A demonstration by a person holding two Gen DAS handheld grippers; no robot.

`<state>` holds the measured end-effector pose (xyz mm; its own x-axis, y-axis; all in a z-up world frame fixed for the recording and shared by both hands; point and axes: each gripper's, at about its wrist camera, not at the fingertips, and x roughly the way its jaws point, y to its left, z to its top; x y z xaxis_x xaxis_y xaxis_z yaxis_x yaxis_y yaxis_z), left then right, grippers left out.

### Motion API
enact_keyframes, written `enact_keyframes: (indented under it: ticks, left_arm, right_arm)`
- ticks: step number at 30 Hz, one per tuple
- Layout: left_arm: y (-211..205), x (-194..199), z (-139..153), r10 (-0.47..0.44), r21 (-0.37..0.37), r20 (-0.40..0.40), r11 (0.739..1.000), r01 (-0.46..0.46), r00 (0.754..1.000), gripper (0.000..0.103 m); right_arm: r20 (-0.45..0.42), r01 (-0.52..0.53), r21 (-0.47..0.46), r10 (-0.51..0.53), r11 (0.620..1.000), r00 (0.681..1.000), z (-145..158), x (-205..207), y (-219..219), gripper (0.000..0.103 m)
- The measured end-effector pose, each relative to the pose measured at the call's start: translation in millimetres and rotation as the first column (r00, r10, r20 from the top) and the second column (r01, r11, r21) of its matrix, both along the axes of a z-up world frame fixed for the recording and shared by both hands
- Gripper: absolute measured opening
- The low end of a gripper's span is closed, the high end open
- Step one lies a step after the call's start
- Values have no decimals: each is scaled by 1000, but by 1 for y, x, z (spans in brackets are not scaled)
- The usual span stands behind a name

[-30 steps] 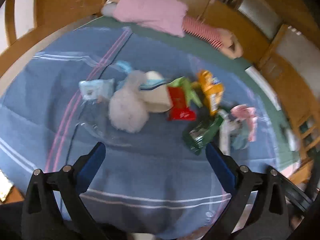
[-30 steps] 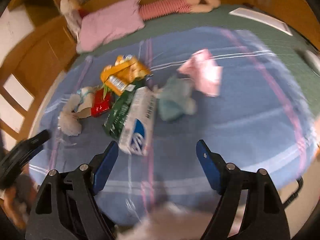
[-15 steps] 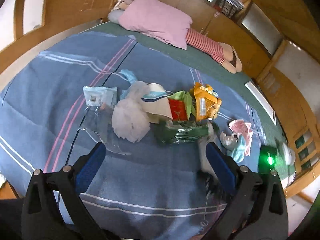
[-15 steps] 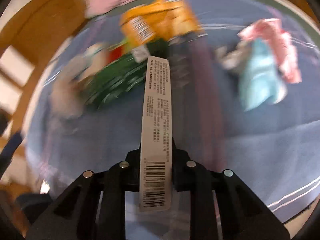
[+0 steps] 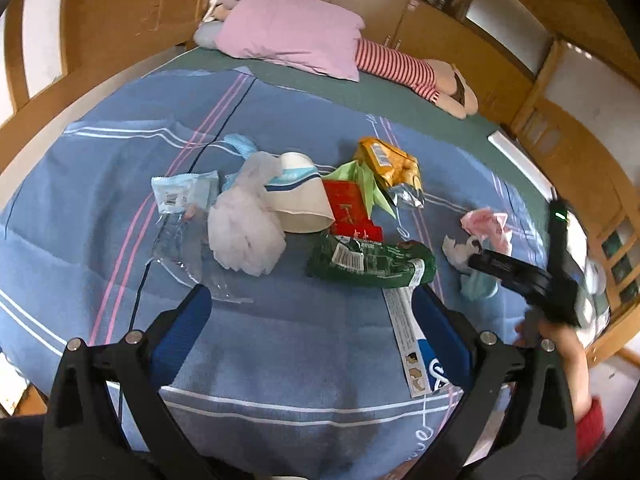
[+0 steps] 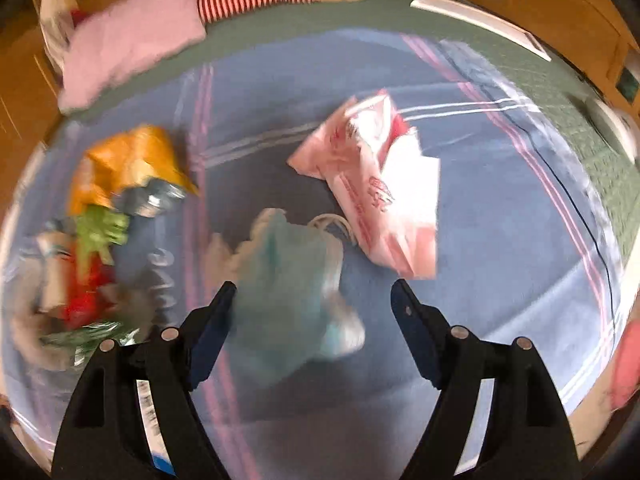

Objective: Collect trash
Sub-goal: 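Grasp the white ointment box with the left tool while the right tool grasps the blue face mask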

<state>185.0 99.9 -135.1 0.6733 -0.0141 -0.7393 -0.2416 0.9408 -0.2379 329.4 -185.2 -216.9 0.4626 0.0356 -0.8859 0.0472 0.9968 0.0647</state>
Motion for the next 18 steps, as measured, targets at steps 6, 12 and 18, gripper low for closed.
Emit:
enact_keyframes:
  ticks: [6, 12, 18]
  left_arm:
    - [1, 4, -4, -5, -10, -28, 1000, 5, 1000, 99]
    - [0, 5, -5, -4, -20, -32, 1000, 3, 999, 100]
    - [-8, 9, -9, -57, -15, -63, 998, 56, 996, 100]
  right_arm:
    - [-93, -163, -37, 160, 986, 983, -14, -12, 23, 22]
    - [-120, -335, 308, 385, 891, 915, -8, -67, 42, 21]
    - [-31, -235, 311, 257, 921, 966, 18, -83, 6, 21]
